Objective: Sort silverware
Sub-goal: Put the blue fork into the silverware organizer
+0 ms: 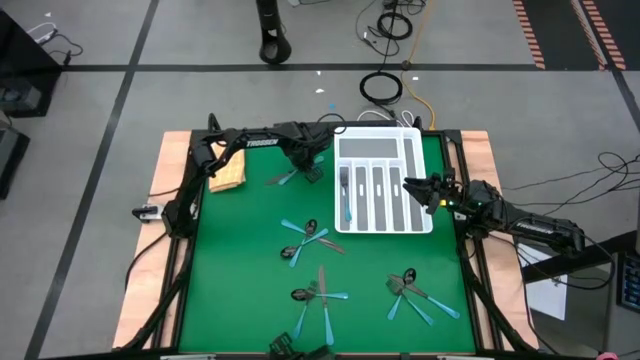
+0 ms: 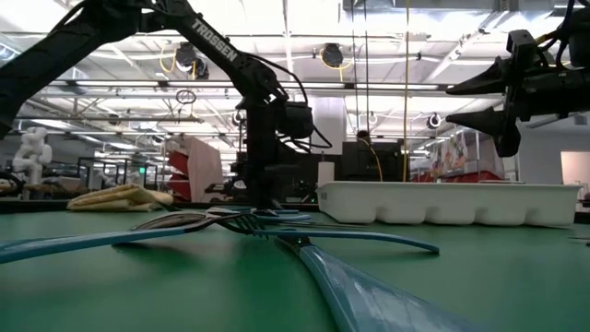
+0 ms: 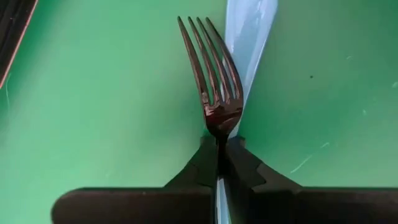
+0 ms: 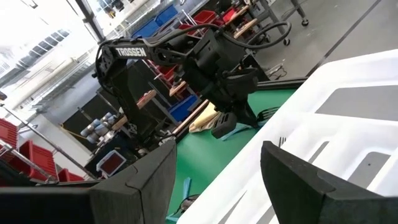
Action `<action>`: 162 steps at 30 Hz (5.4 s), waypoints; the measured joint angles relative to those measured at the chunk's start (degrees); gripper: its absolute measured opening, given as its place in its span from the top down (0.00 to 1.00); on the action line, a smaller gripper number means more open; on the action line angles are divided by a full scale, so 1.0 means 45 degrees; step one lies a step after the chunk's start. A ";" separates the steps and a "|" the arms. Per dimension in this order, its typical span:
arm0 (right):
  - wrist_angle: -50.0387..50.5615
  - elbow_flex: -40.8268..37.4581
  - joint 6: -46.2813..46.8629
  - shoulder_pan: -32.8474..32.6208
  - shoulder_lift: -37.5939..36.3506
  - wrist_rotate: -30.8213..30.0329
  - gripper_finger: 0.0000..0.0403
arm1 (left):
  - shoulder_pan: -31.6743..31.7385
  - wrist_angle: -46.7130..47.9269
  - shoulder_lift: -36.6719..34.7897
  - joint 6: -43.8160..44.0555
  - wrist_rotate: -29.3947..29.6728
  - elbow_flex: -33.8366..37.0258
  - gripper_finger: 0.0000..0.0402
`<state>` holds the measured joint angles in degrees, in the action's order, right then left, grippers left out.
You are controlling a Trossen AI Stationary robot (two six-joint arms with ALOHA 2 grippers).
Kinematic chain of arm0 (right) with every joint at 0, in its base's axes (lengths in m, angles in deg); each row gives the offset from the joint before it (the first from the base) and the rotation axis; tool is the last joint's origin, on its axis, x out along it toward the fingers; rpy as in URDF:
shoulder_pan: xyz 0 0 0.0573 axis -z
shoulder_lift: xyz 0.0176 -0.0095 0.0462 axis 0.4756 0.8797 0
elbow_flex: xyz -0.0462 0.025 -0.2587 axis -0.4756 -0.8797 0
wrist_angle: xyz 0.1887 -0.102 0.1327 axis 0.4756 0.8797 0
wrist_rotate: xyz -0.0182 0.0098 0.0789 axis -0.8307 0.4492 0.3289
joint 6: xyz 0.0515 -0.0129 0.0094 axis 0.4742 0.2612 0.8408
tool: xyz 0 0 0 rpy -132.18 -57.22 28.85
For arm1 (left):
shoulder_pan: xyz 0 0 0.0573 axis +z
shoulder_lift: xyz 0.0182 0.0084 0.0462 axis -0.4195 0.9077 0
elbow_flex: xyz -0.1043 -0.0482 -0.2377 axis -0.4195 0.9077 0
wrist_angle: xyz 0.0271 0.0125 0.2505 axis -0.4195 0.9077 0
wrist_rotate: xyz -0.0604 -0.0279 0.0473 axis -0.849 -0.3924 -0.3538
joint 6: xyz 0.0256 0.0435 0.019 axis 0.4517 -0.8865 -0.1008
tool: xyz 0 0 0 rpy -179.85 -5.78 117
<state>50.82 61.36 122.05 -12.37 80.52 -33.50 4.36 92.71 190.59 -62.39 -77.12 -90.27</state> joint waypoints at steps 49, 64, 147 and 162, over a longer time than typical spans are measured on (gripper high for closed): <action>-0.1852 -0.0010 0.0986 -0.0005 0.0005 0.1119 0.46 | -0.0889 -0.6641 -0.1235 0.5189 -1.2208 -0.1834 1.00; -0.2410 -0.0010 0.1375 0.0000 0.1128 -0.2575 0.46 | -0.1312 -1.4276 -0.1430 0.8825 -1.3259 0.0991 1.00; -0.2098 0.7597 -0.7483 0.2268 1.2423 0.2896 1.00 | 0.1111 -1.3648 -0.3706 0.7115 -1.3464 0.0947 0.59; -0.2033 1.0258 -1.3046 0.0004 1.2400 0.7845 1.00 | 0.1655 -1.3546 -0.4337 0.6328 -1.3701 0.0962 0.59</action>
<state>41.67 107.52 63.35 -12.35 136.32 1.80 11.81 31.75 171.07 -33.91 -138.77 -85.94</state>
